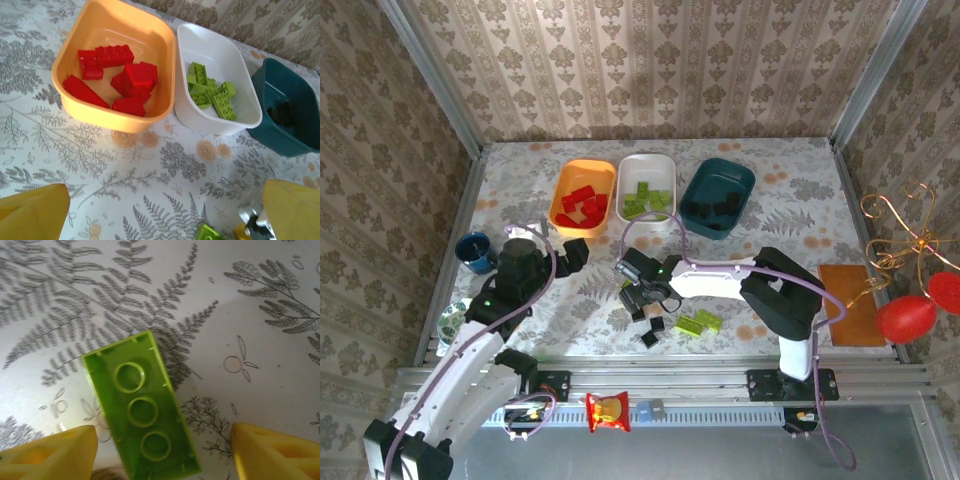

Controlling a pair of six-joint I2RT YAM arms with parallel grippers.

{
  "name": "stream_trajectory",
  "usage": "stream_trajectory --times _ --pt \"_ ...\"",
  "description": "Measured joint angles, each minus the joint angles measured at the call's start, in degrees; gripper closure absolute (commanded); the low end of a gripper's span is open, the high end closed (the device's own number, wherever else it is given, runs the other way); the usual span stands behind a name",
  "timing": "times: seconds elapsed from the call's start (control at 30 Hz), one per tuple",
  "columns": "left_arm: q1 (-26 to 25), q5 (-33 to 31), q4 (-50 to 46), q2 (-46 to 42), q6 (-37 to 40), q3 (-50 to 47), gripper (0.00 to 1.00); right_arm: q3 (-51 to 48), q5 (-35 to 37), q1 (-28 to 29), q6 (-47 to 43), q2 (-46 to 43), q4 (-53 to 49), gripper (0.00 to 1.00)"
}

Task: Sort the legos into containers by color
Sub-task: Pick up the lego from the bottom-center of the table, then place the lego in the container.

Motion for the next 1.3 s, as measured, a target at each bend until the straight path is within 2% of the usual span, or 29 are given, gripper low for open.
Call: stream_trajectory --times 0.13,0.3,0.47,0.6,0.73,0.87,1.0,1.1,1.17,1.3 --pt "-0.4 0.0 -1.5 -1.5 -0.4 -0.4 0.0 1.0 1.0 0.0 -1.0 0.8 -0.4 0.58" --pt "-0.4 0.2 -2.5 -2.0 -0.5 -0.5 0.0 1.0 1.6 -0.1 -2.4 0.8 0.2 0.72" --pt "-0.4 1.2 -3.1 -2.0 -0.5 -0.5 0.0 -0.9 -0.2 -1.3 -3.2 -2.0 3.4 0.73" --pt "-3.1 1.7 -4.0 -2.0 -0.5 -0.5 0.0 -1.0 -1.6 -5.6 -3.4 -7.9 4.7 0.72" --pt "-6.6 1.7 -4.0 -1.4 -0.5 -0.8 0.0 5.7 -2.8 -12.3 -3.3 -8.7 4.8 0.72" --pt "-10.8 1.7 -4.3 1.6 -0.5 -0.8 0.0 15.7 -3.6 -17.2 -3.3 -3.1 4.6 0.71" --pt "-14.7 1.7 -5.4 4.4 -0.5 -0.8 0.0 24.5 -4.0 -19.6 -2.6 5.1 2.7 0.64" --pt "-17.1 2.4 -5.8 6.8 -0.5 -0.8 0.0 30.8 -4.0 -20.7 -1.9 11.2 -0.3 0.35" --pt "-18.7 3.1 -6.3 8.9 -0.3 -0.8 0.0 34.4 -4.0 -21.3 -1.7 14.1 -2.4 0.25" --pt "-21.5 4.8 -7.0 13.2 0.5 -0.7 0.04 36.3 -4.0 -21.9 -1.4 14.6 -4.0 0.22"
